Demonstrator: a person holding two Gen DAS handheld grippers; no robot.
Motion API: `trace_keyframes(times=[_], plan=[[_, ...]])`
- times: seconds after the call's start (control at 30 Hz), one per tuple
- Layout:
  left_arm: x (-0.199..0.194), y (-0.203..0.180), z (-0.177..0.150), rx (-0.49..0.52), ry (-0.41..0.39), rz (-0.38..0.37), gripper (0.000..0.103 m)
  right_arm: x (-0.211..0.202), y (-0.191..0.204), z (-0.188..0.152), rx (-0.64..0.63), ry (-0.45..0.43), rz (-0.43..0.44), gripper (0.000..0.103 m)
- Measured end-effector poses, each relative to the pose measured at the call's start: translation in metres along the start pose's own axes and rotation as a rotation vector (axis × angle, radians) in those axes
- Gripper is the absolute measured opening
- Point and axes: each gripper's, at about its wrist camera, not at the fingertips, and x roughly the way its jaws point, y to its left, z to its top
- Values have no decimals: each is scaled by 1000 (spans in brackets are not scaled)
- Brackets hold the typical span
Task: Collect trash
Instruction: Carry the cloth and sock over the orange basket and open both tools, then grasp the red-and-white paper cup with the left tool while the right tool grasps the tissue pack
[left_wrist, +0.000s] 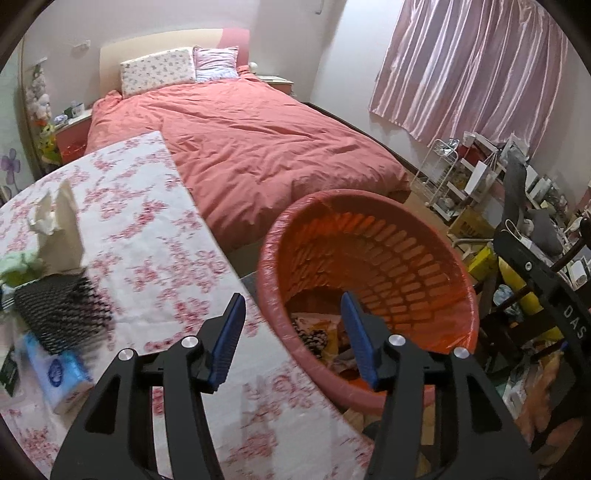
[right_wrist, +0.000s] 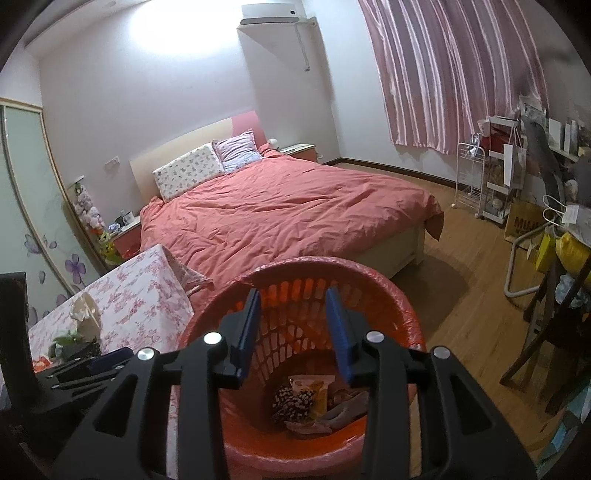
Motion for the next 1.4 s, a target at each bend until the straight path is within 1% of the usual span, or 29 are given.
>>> trace_keyframes(times=[0.17, 0.4, 0.53, 0.67, 0.77, 0.87, 1.0, 1.13, 1.27, 1.4], plan=[[-17, 19, -5, -16, -27, 34, 59, -8, 18, -2, -32, -5, 21, 37], [-50, 58, -14, -59, -85, 106, 60, -20, 59, -8, -96, 3, 85, 37], [-77, 87, -22, -88, -135, 167, 63, -23, 87, -16, -136, 22, 133, 38], [-106, 123, -35, -118, -183, 256, 67, -23, 122, -28, -187, 49, 182, 38], [-125, 153, -47, -152, -201, 321, 67, -23, 149, -39, -220, 73, 224, 38], [-142, 186, -60, -201, -205, 378, 68, -19, 179, -54, -260, 109, 265, 38], [-155, 224, -79, -261, -196, 431, 68, -13, 221, -77, -333, 167, 320, 47], [-158, 253, -93, -312, -174, 460, 68, -4, 248, -94, -390, 223, 355, 56], [-160, 274, -107, -342, -157, 473, 68, 10, 268, -109, -443, 292, 361, 60], [-153, 284, -112, -352, -137, 476, 68, 25, 281, -120, -472, 332, 342, 65]])
